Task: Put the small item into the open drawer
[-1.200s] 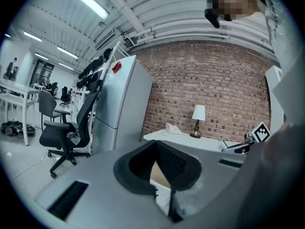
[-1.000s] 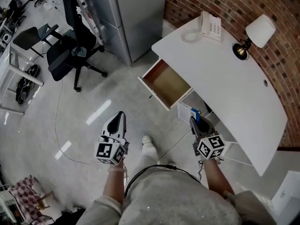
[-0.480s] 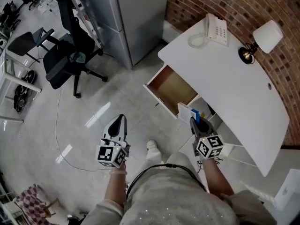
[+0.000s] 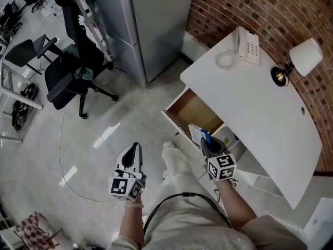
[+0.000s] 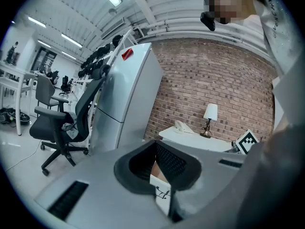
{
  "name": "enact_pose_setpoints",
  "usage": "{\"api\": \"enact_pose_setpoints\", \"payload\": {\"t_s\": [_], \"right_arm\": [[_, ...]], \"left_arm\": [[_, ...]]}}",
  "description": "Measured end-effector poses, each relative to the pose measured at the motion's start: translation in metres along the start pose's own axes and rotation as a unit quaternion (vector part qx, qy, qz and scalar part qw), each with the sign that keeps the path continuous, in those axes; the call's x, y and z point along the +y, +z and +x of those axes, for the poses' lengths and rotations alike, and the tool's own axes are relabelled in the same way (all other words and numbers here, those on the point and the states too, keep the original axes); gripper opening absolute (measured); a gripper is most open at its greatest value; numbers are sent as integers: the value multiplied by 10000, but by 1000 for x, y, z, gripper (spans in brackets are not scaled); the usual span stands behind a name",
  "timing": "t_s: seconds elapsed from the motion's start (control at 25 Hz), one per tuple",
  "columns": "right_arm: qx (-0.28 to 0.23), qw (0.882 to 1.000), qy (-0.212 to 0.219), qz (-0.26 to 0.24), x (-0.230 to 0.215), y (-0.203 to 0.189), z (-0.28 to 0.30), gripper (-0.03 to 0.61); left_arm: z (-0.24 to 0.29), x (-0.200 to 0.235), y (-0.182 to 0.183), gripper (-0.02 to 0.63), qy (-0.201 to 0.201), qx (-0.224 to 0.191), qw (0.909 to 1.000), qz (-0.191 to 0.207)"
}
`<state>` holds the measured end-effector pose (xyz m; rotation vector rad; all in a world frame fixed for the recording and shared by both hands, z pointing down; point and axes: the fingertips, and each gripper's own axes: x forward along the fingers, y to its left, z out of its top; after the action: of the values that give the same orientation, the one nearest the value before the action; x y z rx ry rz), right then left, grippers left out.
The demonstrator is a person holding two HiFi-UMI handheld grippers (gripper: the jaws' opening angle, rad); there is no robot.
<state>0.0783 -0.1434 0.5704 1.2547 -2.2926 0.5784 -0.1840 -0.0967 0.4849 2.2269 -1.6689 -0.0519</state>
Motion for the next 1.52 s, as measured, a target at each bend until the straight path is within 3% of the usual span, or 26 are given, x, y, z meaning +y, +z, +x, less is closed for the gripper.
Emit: {"api": "enact_pose_setpoints", "payload": {"t_s": [0.44, 0.6, 0.76, 1.24, 1.52], "right_arm": [[898, 9928, 227, -759, -4, -20, 99, 66], [1099, 9896, 246, -900, -10, -25, 128, 66], [1392, 9841, 336, -1052, -14, -31, 153, 67], [1878, 9761, 89, -1092, -28, -45, 209, 67], [2055, 9750, -73, -837, -29, -48, 228, 67]], "left_arm": [[62, 21, -23, 5, -52, 298, 9995, 89], [84, 29, -30, 5, 32, 452, 9989, -71], [108, 28, -32, 5, -105, 339, 9993, -144], [150, 51, -46, 5, -29, 553, 9984, -126], [155, 59, -52, 5, -47, 610, 9979, -192]]}}
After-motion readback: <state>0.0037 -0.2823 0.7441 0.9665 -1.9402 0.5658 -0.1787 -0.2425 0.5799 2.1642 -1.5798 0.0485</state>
